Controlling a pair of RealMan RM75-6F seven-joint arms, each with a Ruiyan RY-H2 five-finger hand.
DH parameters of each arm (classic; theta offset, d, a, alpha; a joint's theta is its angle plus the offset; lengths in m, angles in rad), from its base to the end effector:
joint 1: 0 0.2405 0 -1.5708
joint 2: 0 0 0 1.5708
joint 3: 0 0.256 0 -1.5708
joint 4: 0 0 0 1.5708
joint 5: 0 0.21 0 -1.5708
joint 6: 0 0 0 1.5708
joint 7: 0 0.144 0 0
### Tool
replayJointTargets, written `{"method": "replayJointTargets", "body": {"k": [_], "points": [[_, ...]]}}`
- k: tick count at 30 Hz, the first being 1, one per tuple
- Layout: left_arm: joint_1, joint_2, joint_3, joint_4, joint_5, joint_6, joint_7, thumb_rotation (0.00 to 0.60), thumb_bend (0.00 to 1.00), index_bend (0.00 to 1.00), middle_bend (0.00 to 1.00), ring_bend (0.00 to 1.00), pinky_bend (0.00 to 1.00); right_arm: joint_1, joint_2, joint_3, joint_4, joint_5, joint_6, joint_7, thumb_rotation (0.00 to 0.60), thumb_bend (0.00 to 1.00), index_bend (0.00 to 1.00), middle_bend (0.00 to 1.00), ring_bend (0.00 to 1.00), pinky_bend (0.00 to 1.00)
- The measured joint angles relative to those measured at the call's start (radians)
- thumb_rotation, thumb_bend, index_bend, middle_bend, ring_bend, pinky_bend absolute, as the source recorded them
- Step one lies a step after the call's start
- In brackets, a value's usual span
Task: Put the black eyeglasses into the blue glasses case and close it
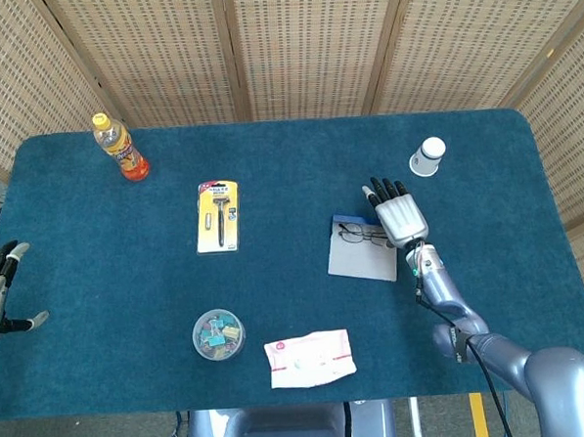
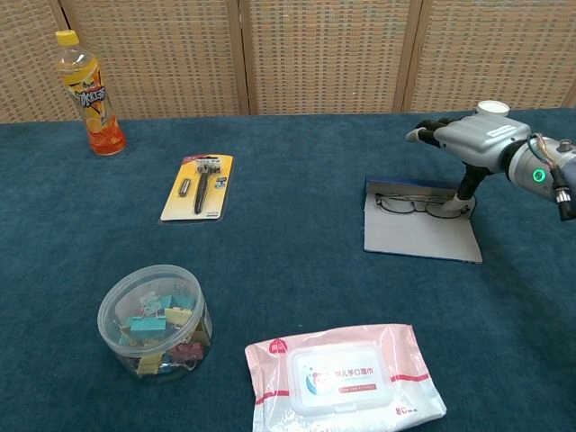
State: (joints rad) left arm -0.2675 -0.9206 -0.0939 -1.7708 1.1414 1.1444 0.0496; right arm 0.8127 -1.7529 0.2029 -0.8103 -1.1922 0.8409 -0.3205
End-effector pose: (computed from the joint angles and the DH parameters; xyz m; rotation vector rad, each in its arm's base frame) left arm -0.3116 0.2352 0.1864 -1.3626 -1.1178 -0.6716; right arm -0.2146 -0.4257 -0.0167 1.7768 -0.6338 0.6322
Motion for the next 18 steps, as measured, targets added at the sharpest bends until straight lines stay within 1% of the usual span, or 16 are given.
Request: {"method": "replayJointTargets", "body": {"k": [4, 6, 9, 11, 13, 16, 18], "points": [[0.000, 0.001, 0.000, 0.002, -0.001, -0.003, -0.004, 0.600, 0.00, 0.00, 0.00, 0.00, 0.00, -0.010, 0.019, -0.001, -0.043, -0.006, 0.015, 0.005, 0.600, 0.00, 0.00, 0.00, 0.00, 0.11], [-0.001, 0.002, 0.000, 0.002, -0.001, -0.004, -0.005, 0.600, 0.00, 0.00, 0.00, 0.00, 0.00, -0.019, 0.036, -0.002, -0.088, -0.013, 0.034, 0.008, 0.600, 0.00, 0.00, 0.00, 0.00, 0.11], [0.000, 0.003, 0.000, 0.001, 0.004, -0.003, -0.010, 0.600, 0.00, 0.00, 0.00, 0.00, 0.00, -0.039, 0.072, -0.007, -0.181, -0.025, 0.070, 0.009, 0.600, 0.00, 0.00, 0.00, 0.00, 0.11], [0.000, 0.003, 0.001, 0.001, 0.006, -0.003, -0.012, 0.600, 0.00, 0.00, 0.00, 0.00, 0.00, -0.058, 0.102, -0.015, -0.265, -0.035, 0.095, 0.006, 0.600, 0.00, 0.02, 0.00, 0.00, 0.11], [-0.001, 0.004, 0.002, 0.001, 0.009, -0.004, -0.012, 0.600, 0.00, 0.00, 0.00, 0.00, 0.00, -0.076, 0.130, -0.027, -0.344, -0.047, 0.117, -0.001, 0.600, 0.04, 0.08, 0.00, 0.00, 0.11], [0.000, 0.005, 0.003, -0.001, 0.016, -0.002, -0.013, 0.600, 0.00, 0.00, 0.00, 0.00, 0.00, -0.109, 0.173, -0.061, -0.473, -0.070, 0.149, -0.027, 0.600, 0.22, 0.14, 0.00, 0.00, 0.11], [0.002, 0.006, 0.004, -0.002, 0.021, 0.002, -0.016, 0.600, 0.00, 0.00, 0.00, 0.00, 0.00, -0.132, 0.193, -0.089, -0.541, -0.086, 0.169, -0.057, 0.600, 0.28, 0.17, 0.00, 0.00, 0.11]]}}
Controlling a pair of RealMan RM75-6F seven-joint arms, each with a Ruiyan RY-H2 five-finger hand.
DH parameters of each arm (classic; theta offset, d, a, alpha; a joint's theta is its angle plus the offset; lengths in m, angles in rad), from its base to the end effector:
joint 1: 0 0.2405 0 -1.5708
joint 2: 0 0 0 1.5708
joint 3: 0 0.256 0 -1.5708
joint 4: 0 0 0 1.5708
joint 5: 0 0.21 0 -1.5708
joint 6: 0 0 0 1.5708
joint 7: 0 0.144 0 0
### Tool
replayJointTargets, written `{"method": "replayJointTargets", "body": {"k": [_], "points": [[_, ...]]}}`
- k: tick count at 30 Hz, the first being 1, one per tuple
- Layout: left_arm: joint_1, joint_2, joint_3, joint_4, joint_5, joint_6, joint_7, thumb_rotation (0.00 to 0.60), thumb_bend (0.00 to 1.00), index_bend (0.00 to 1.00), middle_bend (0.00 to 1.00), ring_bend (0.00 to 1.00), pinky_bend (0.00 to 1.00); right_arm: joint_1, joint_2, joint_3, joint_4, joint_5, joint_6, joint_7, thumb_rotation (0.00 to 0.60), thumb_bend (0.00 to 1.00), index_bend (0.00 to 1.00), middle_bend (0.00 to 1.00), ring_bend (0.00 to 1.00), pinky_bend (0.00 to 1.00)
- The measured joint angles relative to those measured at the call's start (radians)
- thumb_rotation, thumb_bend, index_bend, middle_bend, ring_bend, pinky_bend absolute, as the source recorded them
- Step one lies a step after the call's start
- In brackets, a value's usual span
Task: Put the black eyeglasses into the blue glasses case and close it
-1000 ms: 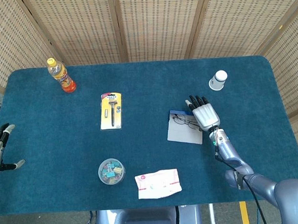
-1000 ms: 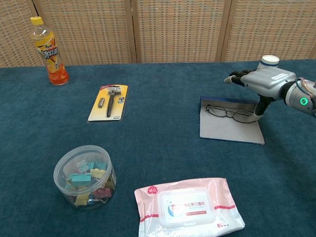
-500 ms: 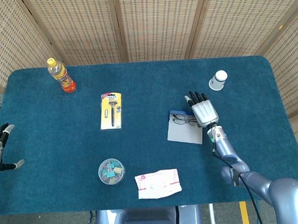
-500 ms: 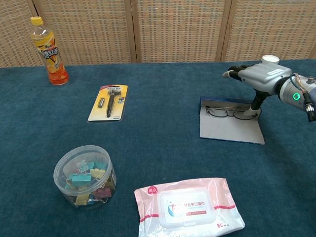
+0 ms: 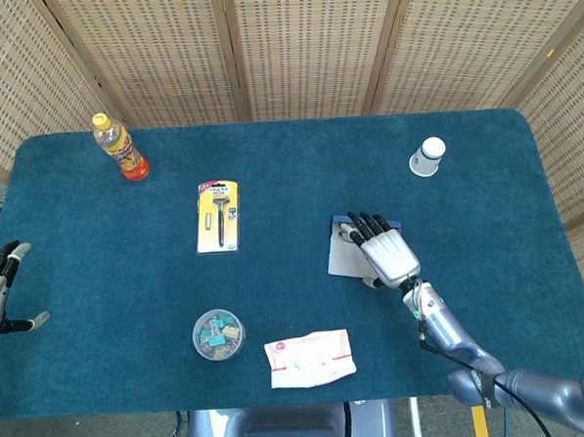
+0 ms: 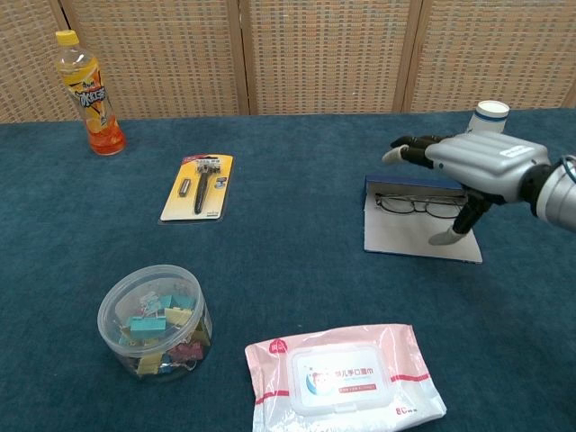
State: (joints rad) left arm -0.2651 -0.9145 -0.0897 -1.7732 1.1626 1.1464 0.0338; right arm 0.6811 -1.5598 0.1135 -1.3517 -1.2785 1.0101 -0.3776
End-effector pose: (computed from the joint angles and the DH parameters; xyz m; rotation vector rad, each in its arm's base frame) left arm -0.3100 0.2339 0.1869 -1.3741 -1.1175 -0.6828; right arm -0.1836 -0.3379 -0.0127 1.9168 -0.7077 0.8300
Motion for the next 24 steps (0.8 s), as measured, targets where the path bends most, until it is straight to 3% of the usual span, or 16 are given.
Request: {"method": "replayJointTargets", "body": {"k": [7, 24], "points": [[0.007, 0.006, 0.002, 0.001, 0.015, 0.009, -0.020, 0.600, 0.00, 0.00, 0.00, 0.00, 0.00, -0.024, -0.036, -0.020, -0.009, -0.002, 0.022, -0.049, 0.600, 0.33, 0.26, 0.00, 0.00, 0.11], [0.006, 0.006, 0.003, 0.004, 0.014, 0.003, -0.020, 0.600, 0.00, 0.00, 0.00, 0.00, 0.00, -0.011, -0.163, -0.015, 0.169, -0.013, 0.020, -0.078, 0.600, 0.34, 0.27, 0.00, 0.00, 0.11]]}}
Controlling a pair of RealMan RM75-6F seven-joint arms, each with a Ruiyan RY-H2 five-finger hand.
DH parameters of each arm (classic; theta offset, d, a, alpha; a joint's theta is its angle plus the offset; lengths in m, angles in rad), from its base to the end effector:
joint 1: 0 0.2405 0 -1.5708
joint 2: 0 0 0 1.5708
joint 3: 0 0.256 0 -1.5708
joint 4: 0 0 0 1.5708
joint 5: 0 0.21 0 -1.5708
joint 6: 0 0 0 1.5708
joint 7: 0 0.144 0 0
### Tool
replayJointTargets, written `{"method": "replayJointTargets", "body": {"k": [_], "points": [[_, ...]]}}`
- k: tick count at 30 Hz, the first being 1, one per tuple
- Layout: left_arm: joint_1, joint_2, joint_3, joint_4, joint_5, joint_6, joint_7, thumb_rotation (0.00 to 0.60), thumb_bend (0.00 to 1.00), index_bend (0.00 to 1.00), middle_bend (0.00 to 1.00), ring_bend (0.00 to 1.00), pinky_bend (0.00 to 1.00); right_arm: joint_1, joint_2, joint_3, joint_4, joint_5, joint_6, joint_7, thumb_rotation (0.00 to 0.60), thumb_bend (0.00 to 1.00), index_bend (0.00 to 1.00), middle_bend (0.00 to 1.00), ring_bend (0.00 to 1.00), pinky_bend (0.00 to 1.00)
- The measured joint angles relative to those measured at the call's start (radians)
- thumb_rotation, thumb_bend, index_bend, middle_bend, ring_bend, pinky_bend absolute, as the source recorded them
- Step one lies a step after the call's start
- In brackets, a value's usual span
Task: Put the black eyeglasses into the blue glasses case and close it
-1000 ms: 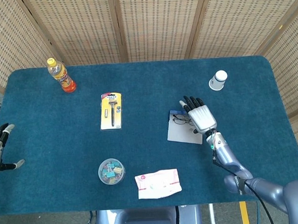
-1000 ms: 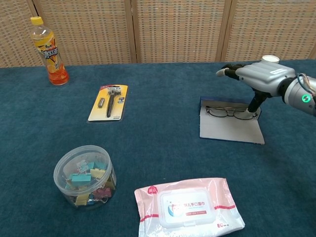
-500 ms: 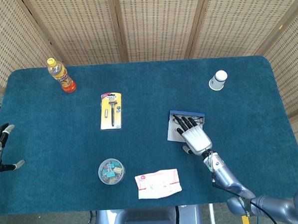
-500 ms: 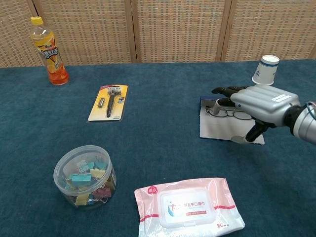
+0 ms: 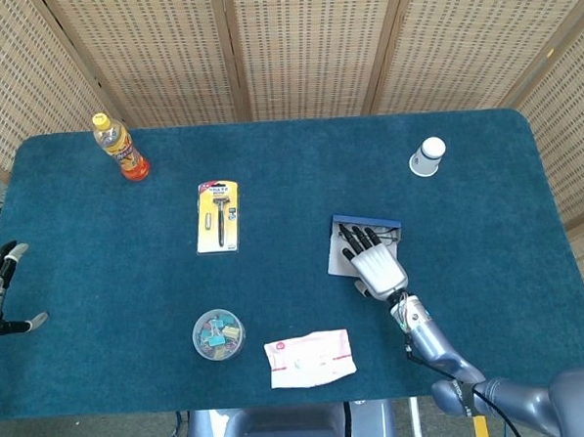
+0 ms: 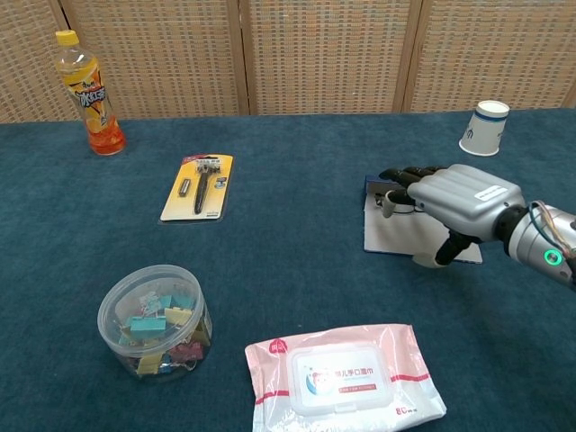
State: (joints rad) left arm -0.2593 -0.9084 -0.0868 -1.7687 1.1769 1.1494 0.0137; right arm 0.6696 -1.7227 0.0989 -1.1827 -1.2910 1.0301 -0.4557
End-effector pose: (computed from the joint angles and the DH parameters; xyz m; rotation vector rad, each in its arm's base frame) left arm -0.3112 0.2321 0.1892 -1.3732 -1.1190 -0.6900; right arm -0.1894 -0.3321 -0.0537 1.9219 -0.6303 0.7650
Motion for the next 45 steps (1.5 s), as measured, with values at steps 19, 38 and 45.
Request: {"method": "replayJointTargets", "body": {"k": [19, 38, 45], "points": [[-0.003, -0.002, 0.000, -0.002, -0.005, -0.003, 0.009, 0.600, 0.00, 0.00, 0.00, 0.00, 0.00, -0.001, -0.036, -0.005, 0.094, -0.030, -0.015, 0.029, 0.600, 0.34, 0.27, 0.00, 0.00, 0.11], [-0.007, -0.004, 0.001, -0.002, -0.012, -0.010, 0.018, 0.600, 0.00, 0.00, 0.00, 0.00, 0.00, 0.001, -0.068, 0.009, 0.171, -0.045, -0.010, 0.035, 0.600, 0.63, 0.42, 0.00, 0.00, 0.11], [-0.007, -0.004, 0.001, -0.002, -0.013, -0.009, 0.018, 0.600, 0.00, 0.00, 0.00, 0.00, 0.00, 0.009, -0.066, 0.042, 0.179, -0.036, -0.002, 0.051, 0.600, 0.65, 0.42, 0.00, 0.00, 0.11]]}}
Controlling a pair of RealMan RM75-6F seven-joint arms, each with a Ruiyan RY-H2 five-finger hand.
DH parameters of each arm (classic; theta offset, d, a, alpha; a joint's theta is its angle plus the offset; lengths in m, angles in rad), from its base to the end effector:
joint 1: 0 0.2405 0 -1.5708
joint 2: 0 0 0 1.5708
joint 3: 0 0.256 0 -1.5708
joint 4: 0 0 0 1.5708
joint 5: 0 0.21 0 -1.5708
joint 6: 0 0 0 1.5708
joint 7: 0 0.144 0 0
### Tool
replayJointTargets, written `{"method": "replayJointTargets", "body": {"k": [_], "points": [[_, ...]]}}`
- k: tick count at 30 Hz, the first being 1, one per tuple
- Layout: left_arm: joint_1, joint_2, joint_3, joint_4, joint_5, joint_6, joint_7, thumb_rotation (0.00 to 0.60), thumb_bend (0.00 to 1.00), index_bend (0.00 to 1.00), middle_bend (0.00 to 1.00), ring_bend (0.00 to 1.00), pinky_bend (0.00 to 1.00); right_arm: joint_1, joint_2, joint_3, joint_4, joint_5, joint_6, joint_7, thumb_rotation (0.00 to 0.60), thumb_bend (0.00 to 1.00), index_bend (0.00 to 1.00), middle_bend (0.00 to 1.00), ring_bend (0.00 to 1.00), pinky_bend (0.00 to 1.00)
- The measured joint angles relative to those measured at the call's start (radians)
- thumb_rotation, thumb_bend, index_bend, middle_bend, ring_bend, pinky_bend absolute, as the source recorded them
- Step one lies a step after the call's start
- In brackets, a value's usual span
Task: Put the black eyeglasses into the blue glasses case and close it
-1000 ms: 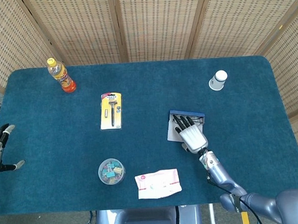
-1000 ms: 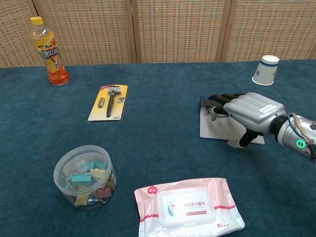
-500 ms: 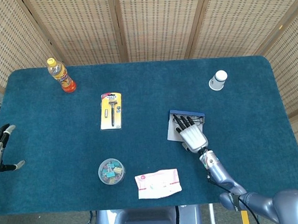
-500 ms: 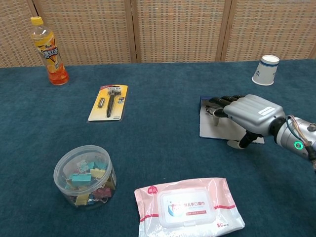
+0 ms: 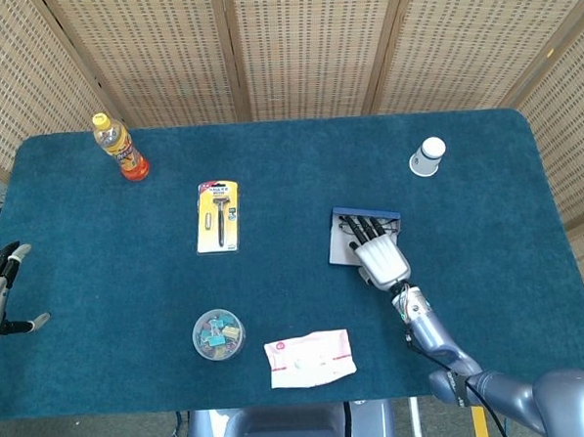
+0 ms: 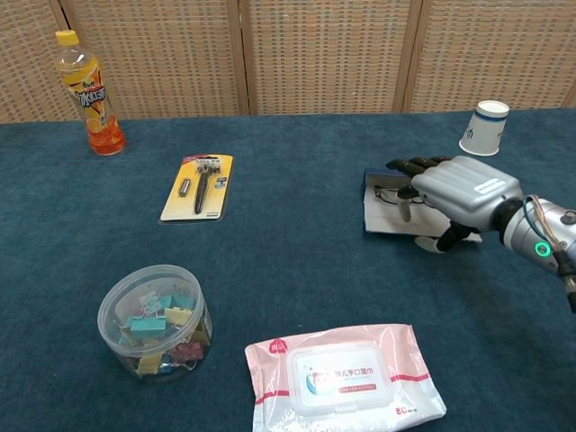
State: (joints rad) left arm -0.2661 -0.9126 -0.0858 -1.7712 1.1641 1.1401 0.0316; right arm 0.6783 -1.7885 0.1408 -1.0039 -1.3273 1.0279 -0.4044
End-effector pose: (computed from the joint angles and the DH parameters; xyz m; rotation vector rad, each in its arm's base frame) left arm -0.3110 0.2333 0.1866 -1.3792 -1.1216 -0.6757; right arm -0.2013 -0.3547 -0.0533 1.8563 -0.5778 0.7494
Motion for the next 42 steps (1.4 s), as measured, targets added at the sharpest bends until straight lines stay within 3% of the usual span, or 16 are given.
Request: {"method": "replayJointTargets", "body": {"k": [9, 19, 25, 34, 42], "points": [[-0.001, 0.001, 0.000, -0.001, -0.003, -0.002, 0.002, 0.600, 0.00, 0.00, 0.00, 0.00, 0.00, 0.027, 0.000, 0.055, 0.028, 0.051, -0.036, 0.021, 0.600, 0.65, 0.42, 0.00, 0.00, 0.11], [-0.002, 0.001, 0.000, 0.001, -0.006, -0.004, 0.000, 0.600, 0.00, 0.00, 0.00, 0.00, 0.00, 0.045, -0.015, 0.067, 0.094, 0.094, -0.088, 0.009, 0.600, 0.67, 0.44, 0.00, 0.00, 0.11], [-0.002, 0.001, 0.000, 0.000, -0.006, -0.003, 0.001, 0.600, 0.00, 0.00, 0.00, 0.00, 0.00, 0.046, -0.019, 0.061, 0.111, 0.087, -0.089, 0.034, 0.600, 0.67, 0.62, 0.00, 0.00, 0.11], [0.001, 0.004, 0.000, -0.001, -0.003, 0.000, -0.005, 0.600, 0.00, 0.00, 0.00, 0.00, 0.00, 0.017, 0.018, 0.010, 0.082, 0.004, -0.026, 0.093, 0.600, 0.67, 0.70, 0.00, 0.00, 0.11], [-0.001, 0.005, 0.002, -0.001, 0.002, -0.005, -0.006, 0.600, 0.00, 0.00, 0.00, 0.00, 0.00, -0.047, 0.121, -0.084, -0.033, -0.117, 0.078, 0.122, 0.600, 0.67, 0.71, 0.00, 0.00, 0.11]]}}
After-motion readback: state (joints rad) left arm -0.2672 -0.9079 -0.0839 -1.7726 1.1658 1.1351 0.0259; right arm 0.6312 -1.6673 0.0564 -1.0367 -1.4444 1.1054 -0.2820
